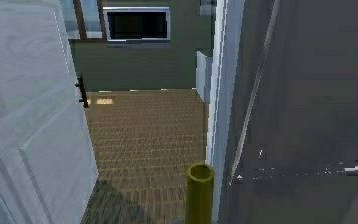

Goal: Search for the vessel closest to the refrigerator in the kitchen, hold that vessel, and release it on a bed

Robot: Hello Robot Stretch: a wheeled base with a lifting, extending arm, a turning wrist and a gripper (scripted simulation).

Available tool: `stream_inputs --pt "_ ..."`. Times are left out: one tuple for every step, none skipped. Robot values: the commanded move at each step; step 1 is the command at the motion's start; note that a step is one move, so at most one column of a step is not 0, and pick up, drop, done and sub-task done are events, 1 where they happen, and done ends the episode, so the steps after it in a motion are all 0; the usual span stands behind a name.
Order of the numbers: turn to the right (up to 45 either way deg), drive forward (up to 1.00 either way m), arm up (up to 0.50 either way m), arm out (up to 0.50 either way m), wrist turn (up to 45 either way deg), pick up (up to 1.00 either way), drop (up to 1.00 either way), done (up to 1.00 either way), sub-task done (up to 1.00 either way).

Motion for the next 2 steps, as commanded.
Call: stream_inputs --pt "3.0 0.00 0.00 0.00 0.0 0.00 0.00 0.00 0.00" --pt "0.0 0.45 0.00 0.00 0.0 0.00 0.00 0.00 0.00"
